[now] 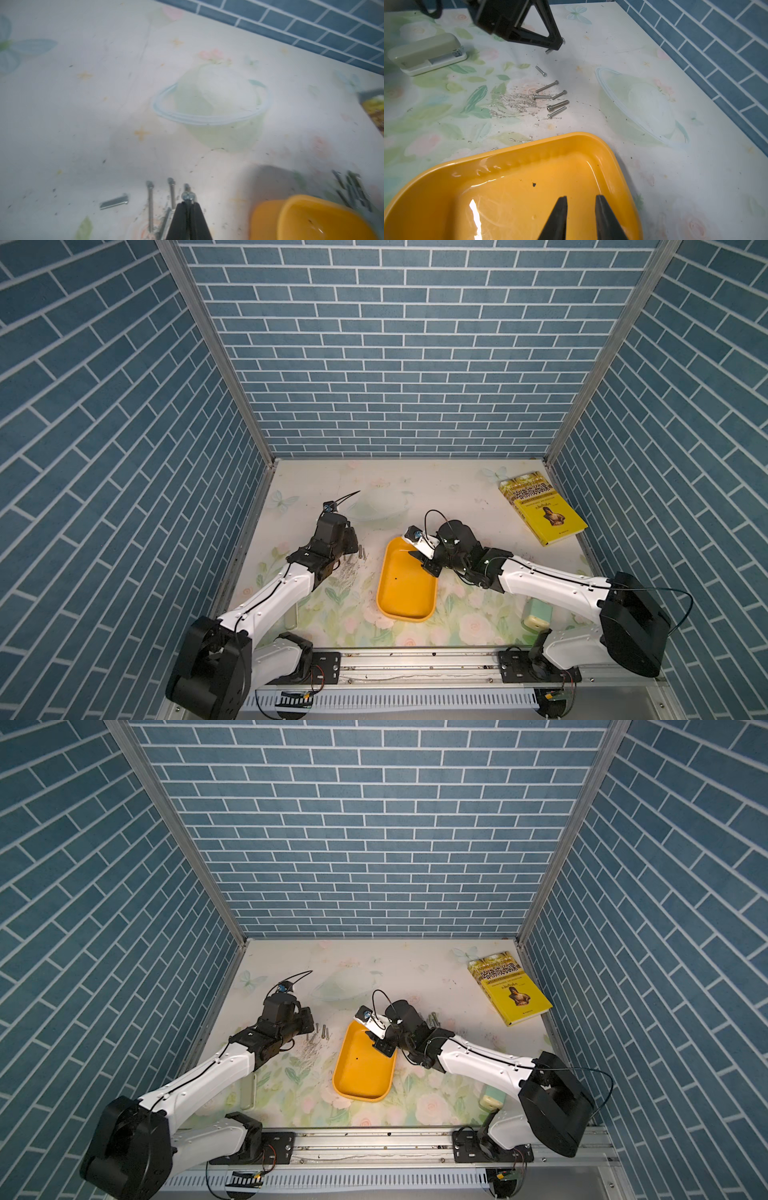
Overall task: Take out the screws from the storage box
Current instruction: Place the screw at the center of the board.
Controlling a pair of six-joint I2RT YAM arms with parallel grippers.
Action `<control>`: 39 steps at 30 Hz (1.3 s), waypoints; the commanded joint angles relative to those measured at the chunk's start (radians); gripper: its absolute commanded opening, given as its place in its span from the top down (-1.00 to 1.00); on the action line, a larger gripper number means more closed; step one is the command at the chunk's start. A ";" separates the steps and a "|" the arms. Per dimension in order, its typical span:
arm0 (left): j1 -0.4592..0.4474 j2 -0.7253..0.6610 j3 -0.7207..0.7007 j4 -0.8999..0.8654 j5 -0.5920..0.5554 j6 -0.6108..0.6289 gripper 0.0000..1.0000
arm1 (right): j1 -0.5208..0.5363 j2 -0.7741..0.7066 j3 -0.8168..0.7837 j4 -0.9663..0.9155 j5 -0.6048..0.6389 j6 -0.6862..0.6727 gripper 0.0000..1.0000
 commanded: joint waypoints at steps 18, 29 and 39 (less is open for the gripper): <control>0.178 0.141 -0.017 -0.103 0.062 -0.059 0.54 | 0.083 0.351 0.478 -0.647 0.175 -0.005 0.44; 0.180 0.134 -0.019 -0.099 0.098 -0.054 0.32 | 0.118 0.222 0.332 -0.491 0.333 -0.268 0.65; 0.180 0.070 -0.032 -0.078 0.157 -0.028 -0.03 | 0.116 0.177 0.322 -0.477 0.304 -0.349 0.58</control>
